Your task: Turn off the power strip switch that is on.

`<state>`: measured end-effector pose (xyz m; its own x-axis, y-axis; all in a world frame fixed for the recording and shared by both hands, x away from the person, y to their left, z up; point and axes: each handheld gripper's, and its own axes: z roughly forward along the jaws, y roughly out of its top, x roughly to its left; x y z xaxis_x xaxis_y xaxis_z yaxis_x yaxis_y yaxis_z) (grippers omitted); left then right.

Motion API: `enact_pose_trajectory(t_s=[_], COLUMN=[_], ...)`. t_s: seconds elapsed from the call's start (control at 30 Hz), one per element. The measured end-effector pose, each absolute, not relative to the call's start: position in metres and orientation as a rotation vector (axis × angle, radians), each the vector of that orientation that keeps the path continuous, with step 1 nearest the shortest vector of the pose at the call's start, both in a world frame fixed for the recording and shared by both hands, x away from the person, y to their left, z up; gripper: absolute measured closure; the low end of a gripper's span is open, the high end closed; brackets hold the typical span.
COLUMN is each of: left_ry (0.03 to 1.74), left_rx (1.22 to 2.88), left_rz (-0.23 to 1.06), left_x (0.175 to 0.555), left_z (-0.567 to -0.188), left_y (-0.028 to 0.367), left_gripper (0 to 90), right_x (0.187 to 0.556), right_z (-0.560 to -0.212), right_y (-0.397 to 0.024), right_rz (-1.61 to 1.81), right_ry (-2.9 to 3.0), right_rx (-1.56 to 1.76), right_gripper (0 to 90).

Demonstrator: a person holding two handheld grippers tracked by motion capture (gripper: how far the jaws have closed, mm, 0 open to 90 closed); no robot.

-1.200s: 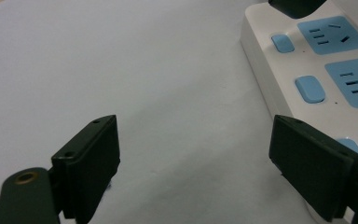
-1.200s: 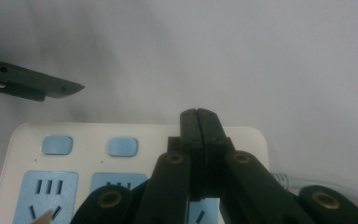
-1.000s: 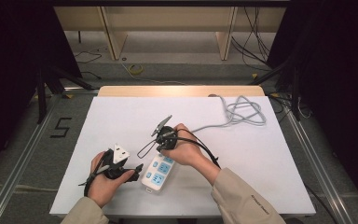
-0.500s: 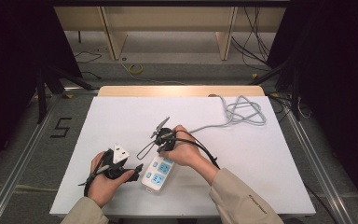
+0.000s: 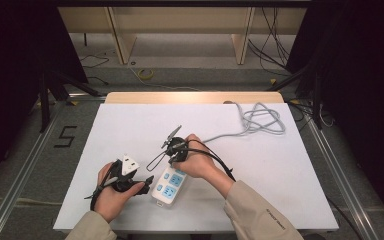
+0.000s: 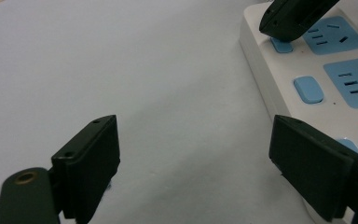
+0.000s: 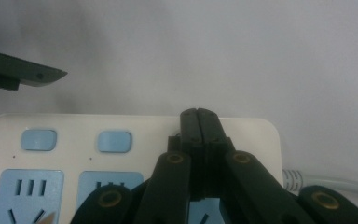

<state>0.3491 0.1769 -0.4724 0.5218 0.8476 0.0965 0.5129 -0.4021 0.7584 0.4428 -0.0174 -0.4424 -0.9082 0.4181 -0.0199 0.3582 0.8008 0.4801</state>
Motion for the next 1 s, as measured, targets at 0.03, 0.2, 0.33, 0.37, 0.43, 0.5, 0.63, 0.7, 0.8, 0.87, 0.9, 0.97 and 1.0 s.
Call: enact_pose_trajectory(t_s=[0.03, 0.2, 0.33, 0.37, 0.43, 0.5, 0.63, 0.7, 0.8, 0.87, 0.9, 0.97, 1.0], left_ry=[1.102, 1.11, 1.11, 1.109, 1.106, 1.108, 1.111, 1.11, 1.11, 1.109, 1.109, 1.109, 1.109], left_rx=[2.079, 2.069, 2.069, 2.071, 2.076, 2.079, 2.072, 2.072, 2.073, 2.073, 2.073, 2.073, 2.074], left_rz=[0.631, 0.631, 0.632, 0.632, 0.632, 0.63, 0.629, 0.629, 0.629, 0.63, 0.629, 0.629, 0.629], left_x=[0.3491, 0.3492, 0.3492, 0.3492, 0.3492, 0.3493, 0.3496, 0.3496, 0.3496, 0.3496, 0.3496, 0.3496, 0.3496], left_z=[-0.4726, -0.4726, -0.4726, -0.4726, -0.4725, -0.4724, -0.4726, -0.4725, -0.4725, -0.4726, -0.4726, -0.4725, -0.4726], left_y=[0.1769, 0.1774, 0.1771, 0.177, 0.177, 0.1772, 0.177, 0.1768, 0.1768, 0.1768, 0.1767, 0.1767, 0.1767], left_gripper=[15.7, 15.7, 15.7, 15.7, 15.7, 15.7, 15.7, 15.7, 15.7, 15.7, 15.7, 15.7, 15.7], right_x=[0.4429, 0.4423, 0.442, 0.4419, 0.4417, 0.4419, 0.4409, 0.4404, 0.4405, 0.4404, 0.4403, 0.4403, 0.4403], right_z=[-0.4424, -0.4424, -0.4423, -0.4422, -0.4422, -0.4423, -0.443, -0.4427, -0.4433, -0.4432, -0.4431, -0.4431, -0.4432], right_y=[-0.0175, -0.0169, -0.0162, -0.016, -0.0157, -0.016, -0.015, -0.0148, -0.0154, -0.0153, -0.0152, -0.0152, -0.0153], right_rz=[0.725, 0.718, 0.71, 0.707, 0.705, 0.706, 0.691, 0.692, 0.7, 0.697, 0.695, 0.696, 0.698], right_ry=[2.862, 2.858, 2.858, 2.859, 2.855, 2.856, 2.856, 2.855, 2.851, 2.849, 2.848, 2.848, 2.848], right_rx=[0.624, 0.624, 0.629, 0.63, 0.635, 0.643, 0.645, 0.651, 0.642, 0.64, 0.639, 0.637, 0.639], right_gripper=[90.0, 90.0, 90.0, 90.0, 90.0, 90.0, 90.0, 90.0, 90.0, 90.0, 90.0, 90.0, 90.0])
